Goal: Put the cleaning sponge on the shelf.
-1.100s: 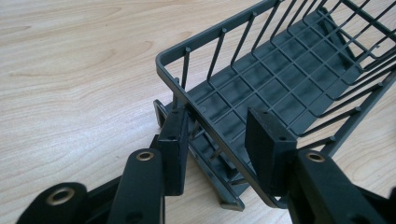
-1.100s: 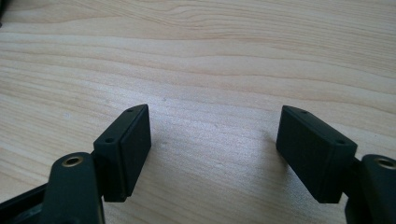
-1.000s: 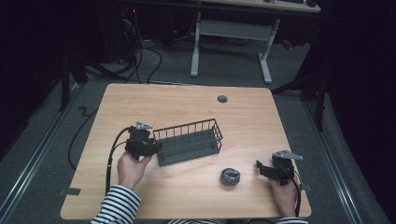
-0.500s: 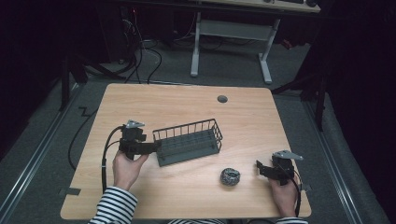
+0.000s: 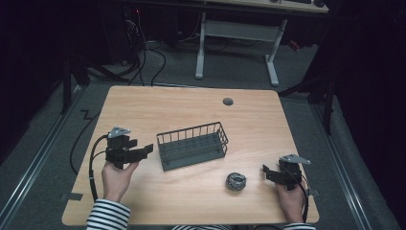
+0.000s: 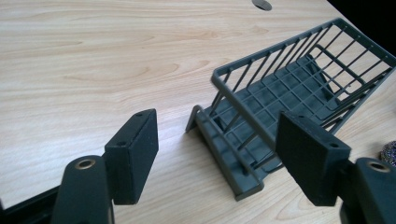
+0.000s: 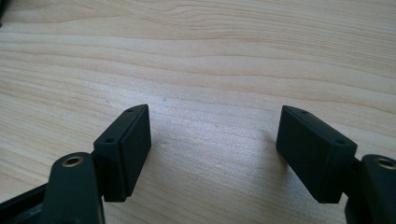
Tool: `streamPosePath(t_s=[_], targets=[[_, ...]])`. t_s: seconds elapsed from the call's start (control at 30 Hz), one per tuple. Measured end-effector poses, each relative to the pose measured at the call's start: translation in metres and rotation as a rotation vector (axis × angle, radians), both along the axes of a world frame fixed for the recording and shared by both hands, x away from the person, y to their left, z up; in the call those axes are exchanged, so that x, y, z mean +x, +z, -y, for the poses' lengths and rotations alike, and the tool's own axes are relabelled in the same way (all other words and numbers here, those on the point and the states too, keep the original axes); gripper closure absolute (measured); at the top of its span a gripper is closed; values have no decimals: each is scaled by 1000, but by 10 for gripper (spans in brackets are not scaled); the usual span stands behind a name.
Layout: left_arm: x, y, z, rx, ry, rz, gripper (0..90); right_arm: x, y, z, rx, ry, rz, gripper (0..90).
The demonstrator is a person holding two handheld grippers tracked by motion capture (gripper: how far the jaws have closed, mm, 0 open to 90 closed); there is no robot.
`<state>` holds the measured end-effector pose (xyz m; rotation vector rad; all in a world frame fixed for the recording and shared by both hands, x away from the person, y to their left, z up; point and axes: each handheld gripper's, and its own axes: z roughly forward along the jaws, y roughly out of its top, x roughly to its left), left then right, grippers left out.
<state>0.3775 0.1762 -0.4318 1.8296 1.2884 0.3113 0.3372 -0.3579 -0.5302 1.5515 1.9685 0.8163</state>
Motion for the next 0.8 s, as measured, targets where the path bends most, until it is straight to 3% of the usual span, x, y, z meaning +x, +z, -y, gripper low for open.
streamPosePath(t_s=[0.3, 0.43, 0.8], targets=[[-13, -14, -20, 5, 55, 2, 309, 0, 0, 0, 1, 0, 0, 265], [-20, -21, -22, 44, 52, 17, 298, 0, 0, 0, 0, 0, 0, 265], [-29, -43, -25, 56, 66, -3, 281, 0, 0, 0, 0, -1, 0, 265]])
